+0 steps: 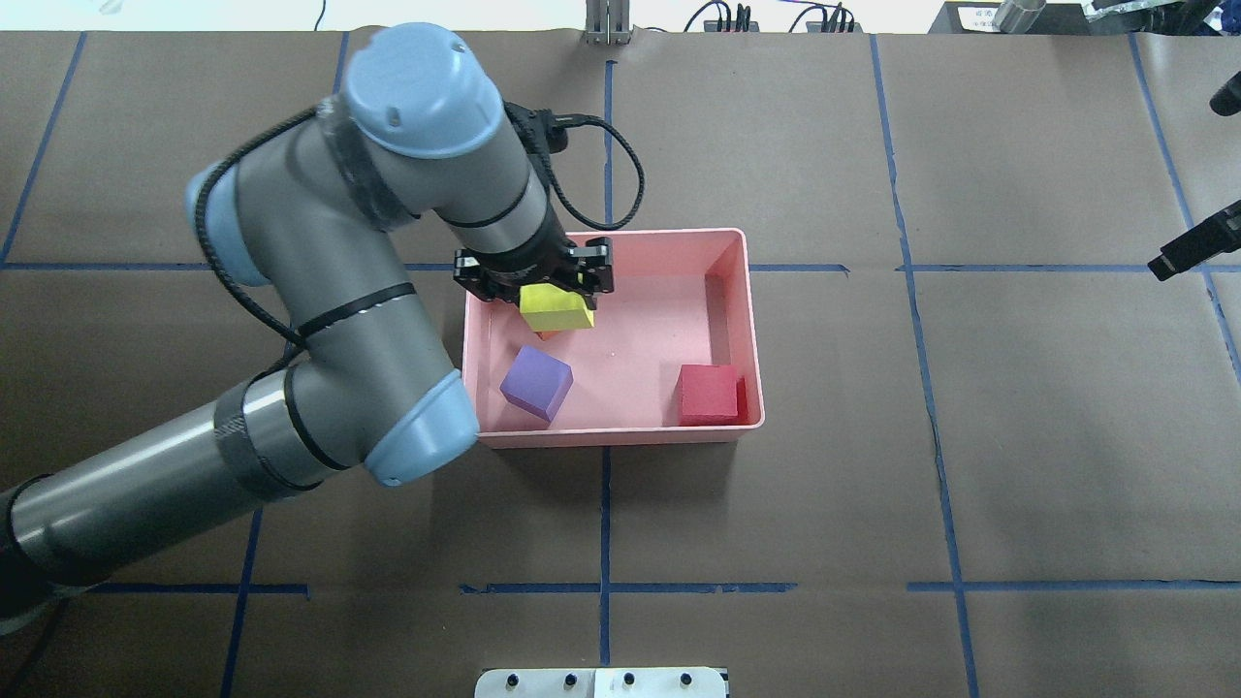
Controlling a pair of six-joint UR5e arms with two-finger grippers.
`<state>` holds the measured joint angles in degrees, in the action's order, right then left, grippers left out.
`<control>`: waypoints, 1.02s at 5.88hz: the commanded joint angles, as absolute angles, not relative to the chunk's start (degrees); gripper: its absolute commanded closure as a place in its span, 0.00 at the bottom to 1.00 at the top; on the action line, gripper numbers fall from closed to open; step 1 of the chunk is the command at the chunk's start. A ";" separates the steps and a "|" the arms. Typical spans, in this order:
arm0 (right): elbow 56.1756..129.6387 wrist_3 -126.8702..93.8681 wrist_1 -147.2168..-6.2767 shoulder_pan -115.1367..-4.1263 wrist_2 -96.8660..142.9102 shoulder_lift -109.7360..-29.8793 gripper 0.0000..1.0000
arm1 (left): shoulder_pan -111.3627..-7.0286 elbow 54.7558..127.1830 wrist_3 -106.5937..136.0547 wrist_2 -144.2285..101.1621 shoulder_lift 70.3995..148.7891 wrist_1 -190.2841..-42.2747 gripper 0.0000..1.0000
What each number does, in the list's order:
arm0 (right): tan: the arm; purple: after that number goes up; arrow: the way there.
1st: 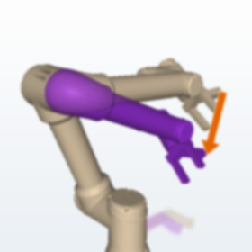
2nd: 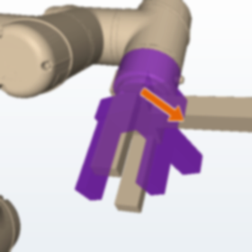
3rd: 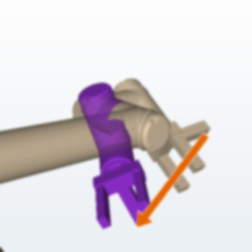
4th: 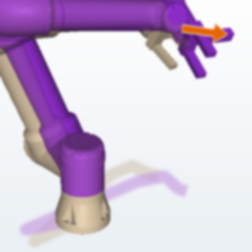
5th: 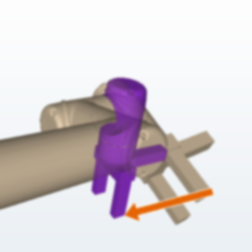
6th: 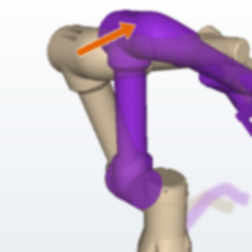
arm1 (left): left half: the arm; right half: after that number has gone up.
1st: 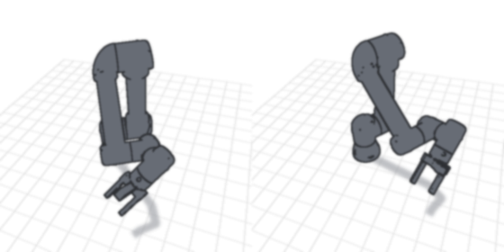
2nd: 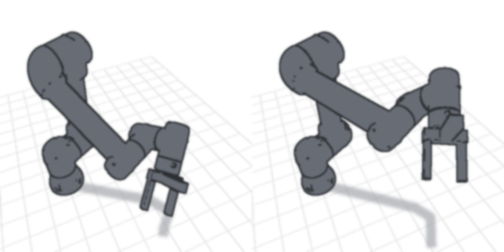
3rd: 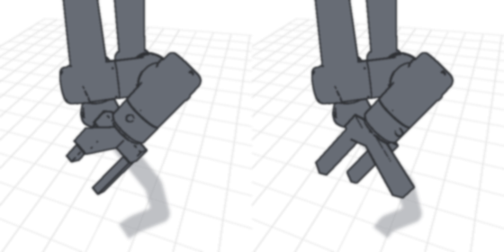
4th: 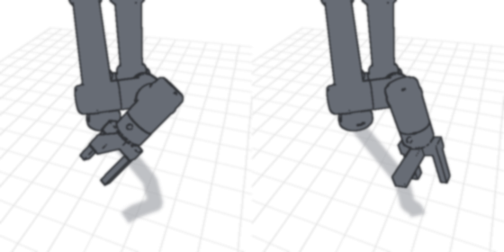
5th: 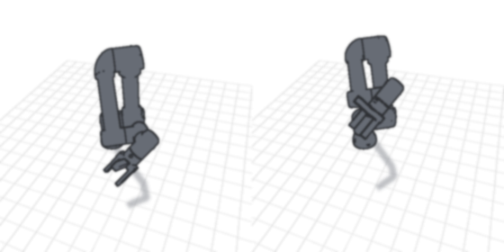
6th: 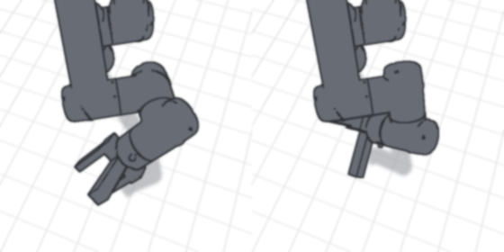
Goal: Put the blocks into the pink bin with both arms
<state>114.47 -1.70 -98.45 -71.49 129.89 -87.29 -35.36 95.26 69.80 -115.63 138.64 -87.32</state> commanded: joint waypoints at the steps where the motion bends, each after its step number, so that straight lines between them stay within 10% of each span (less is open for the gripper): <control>1: 114.69 1.91 -97.91 -73.46 130.51 -91.20 0.00 | -34.71 97.61 67.80 -114.78 135.22 -86.75 0.00; 3: 114.35 13.48 -97.91 -81.70 132.62 -97.88 0.00 | -43.71 112.09 43.10 -120.02 120.83 -78.17 0.00; 6: 113.13 15.74 -98.00 -90.15 132.54 -106.25 0.00 | -67.49 111.20 4.99 -128.46 102.11 -77.43 0.00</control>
